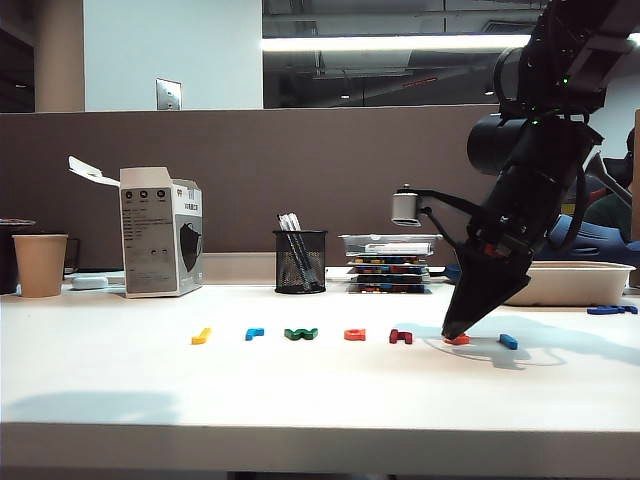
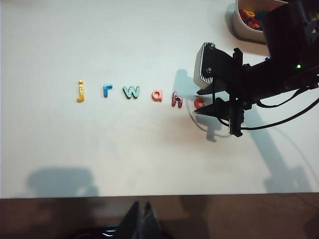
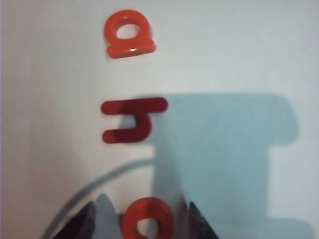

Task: Select the appropriate letters from the row of letter magnets placed on the table to arrange into the word "car".

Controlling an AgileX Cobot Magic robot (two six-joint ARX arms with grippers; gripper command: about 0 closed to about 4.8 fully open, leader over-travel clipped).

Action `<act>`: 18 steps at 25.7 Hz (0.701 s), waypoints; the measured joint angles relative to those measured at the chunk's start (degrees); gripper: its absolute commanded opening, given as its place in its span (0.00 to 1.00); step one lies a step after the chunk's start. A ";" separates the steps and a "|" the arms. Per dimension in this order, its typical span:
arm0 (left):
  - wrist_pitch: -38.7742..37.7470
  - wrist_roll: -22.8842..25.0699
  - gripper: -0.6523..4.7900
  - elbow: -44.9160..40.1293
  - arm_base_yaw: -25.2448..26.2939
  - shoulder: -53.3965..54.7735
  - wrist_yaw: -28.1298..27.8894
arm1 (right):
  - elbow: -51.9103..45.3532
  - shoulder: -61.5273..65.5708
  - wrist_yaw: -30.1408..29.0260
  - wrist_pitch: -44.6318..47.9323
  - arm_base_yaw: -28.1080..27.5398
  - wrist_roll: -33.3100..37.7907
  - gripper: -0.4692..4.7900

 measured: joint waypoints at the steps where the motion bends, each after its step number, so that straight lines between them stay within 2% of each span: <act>1: 0.00 0.00 0.11 -0.02 0.00 0.00 0.00 | 0.04 0.20 0.00 0.11 0.00 0.00 0.53; 15: 0.00 0.00 0.11 -0.02 0.00 0.00 0.00 | 1.18 1.33 -0.50 -2.49 -1.88 0.02 0.52; 18: 0.02 0.00 0.11 0.00 0.00 0.00 0.00 | 1.18 1.33 -0.85 -2.56 -2.27 0.00 0.49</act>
